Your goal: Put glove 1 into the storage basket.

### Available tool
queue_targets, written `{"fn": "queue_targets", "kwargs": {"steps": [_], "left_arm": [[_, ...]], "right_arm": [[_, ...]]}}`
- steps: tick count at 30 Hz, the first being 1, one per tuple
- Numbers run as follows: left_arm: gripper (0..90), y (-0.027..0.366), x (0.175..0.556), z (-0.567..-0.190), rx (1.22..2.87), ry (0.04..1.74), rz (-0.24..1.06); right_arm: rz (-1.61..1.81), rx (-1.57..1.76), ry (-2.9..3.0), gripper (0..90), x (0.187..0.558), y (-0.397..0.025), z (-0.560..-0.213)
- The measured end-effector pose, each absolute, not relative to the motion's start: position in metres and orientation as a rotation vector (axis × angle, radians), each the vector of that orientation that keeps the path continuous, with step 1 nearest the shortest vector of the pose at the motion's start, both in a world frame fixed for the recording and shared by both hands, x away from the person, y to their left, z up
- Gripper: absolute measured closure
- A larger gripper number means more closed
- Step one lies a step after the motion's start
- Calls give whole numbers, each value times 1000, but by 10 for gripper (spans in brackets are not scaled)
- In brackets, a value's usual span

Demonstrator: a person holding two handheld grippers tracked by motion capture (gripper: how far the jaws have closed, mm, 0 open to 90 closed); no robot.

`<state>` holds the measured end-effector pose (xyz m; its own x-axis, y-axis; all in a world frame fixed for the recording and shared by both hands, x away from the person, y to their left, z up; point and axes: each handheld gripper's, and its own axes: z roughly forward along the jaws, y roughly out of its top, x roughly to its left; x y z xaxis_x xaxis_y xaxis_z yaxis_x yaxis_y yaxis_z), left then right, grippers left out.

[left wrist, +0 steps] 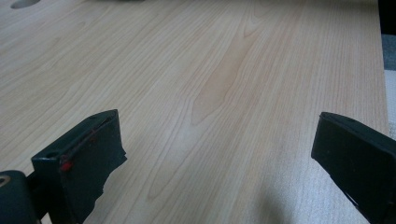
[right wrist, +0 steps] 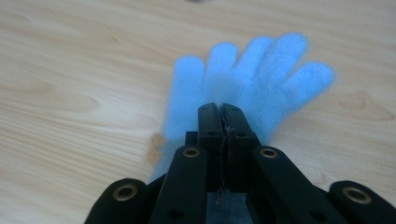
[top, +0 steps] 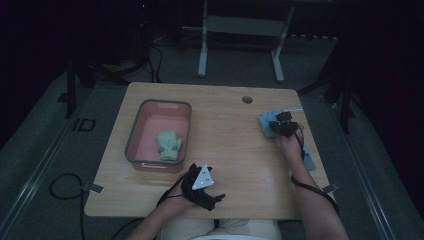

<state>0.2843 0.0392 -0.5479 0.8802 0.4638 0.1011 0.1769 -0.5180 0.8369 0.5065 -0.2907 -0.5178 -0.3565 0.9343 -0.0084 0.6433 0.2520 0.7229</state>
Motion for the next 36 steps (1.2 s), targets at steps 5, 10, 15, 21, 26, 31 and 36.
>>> {"fn": "queue_targets", "kwargs": {"steps": [5, 10, 15, 21, 26, 31, 36], "left_arm": [[20, 40, 286, -550, 2114, 470, 392], [19, 40, 286, -550, 2107, 478, 396], [20, 40, 286, -551, 2118, 482, 407], [20, 41, 287, -551, 2117, 489, 408], [19, 40, 286, -551, 2124, 483, 414], [19, 40, 286, -551, 2125, 486, 421], [19, 40, 286, -553, 2130, 495, 420]], "right_arm": [[914, 1381, 2077, 878, 489, -273, -495], [949, 1353, 2056, 878, 466, -258, -473], [976, 1338, 2044, 879, 440, -241, -462], [1011, 1341, 2037, 880, 409, -221, -456], [1046, 1332, 2031, 880, 385, -211, -450], [1084, 1332, 2058, 880, 362, -204, -459], [1077, 1355, 2091, 880, 354, -201, -477]]}}
